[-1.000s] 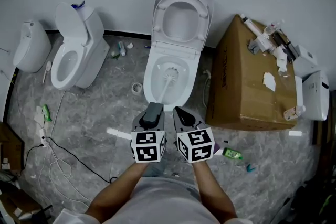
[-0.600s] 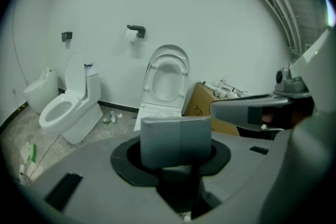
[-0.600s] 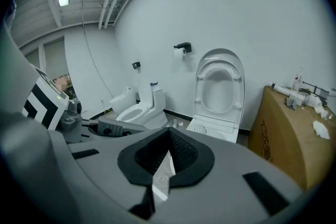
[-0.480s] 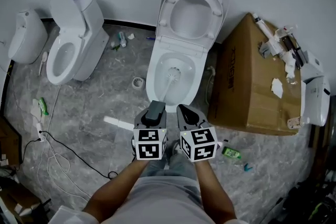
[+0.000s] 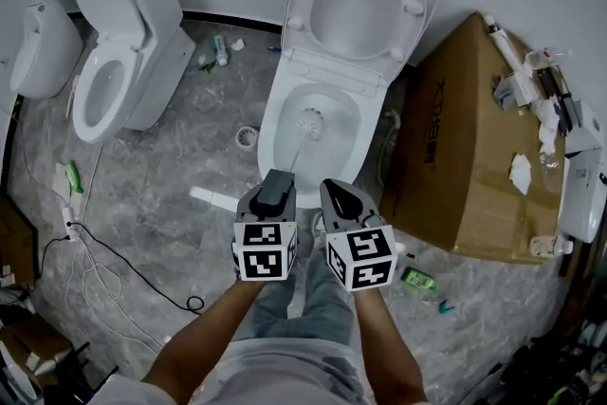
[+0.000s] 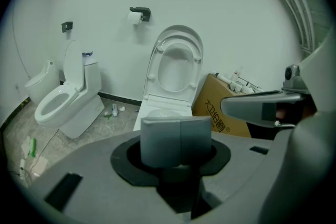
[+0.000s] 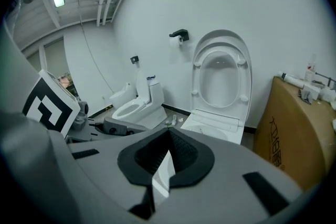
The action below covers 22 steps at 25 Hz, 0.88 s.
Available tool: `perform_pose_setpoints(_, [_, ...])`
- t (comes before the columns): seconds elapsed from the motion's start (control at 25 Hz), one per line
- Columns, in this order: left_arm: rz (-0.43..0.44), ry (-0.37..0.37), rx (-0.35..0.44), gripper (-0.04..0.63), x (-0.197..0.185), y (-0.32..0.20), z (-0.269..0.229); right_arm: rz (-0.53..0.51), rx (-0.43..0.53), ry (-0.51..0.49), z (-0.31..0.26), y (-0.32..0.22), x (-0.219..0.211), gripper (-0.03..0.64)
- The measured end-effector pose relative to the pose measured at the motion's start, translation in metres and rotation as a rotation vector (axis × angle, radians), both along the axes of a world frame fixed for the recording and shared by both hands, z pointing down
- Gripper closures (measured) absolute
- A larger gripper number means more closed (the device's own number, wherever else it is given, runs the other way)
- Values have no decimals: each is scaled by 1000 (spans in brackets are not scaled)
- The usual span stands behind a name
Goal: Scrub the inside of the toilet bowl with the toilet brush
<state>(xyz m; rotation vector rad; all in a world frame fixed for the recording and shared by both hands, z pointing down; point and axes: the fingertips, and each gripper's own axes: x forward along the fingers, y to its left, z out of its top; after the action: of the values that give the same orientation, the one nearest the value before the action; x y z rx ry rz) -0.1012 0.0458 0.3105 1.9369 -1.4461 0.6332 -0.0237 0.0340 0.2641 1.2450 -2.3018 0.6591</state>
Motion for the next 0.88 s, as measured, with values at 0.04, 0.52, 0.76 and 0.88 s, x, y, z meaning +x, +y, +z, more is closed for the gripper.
perform_pose_setpoints(0.04, [-5,-5,-3,439,3,-5,8,-4,-3,-1,7,-6,4,618])
perform_pose_setpoints(0.52, [-34,-46,-80,439,31,-49,109,-57,-83,-36,100,-47,38,618])
perform_pose_setpoints(0.76, [-63,-59,-75,439,32,-72,146,-115,-90,-40,141,-69,34,618])
perform_pose_setpoints(0.88, [-77,-66,-68,439,31,-81,159,-125,-106,-49,160,-76,34,618])
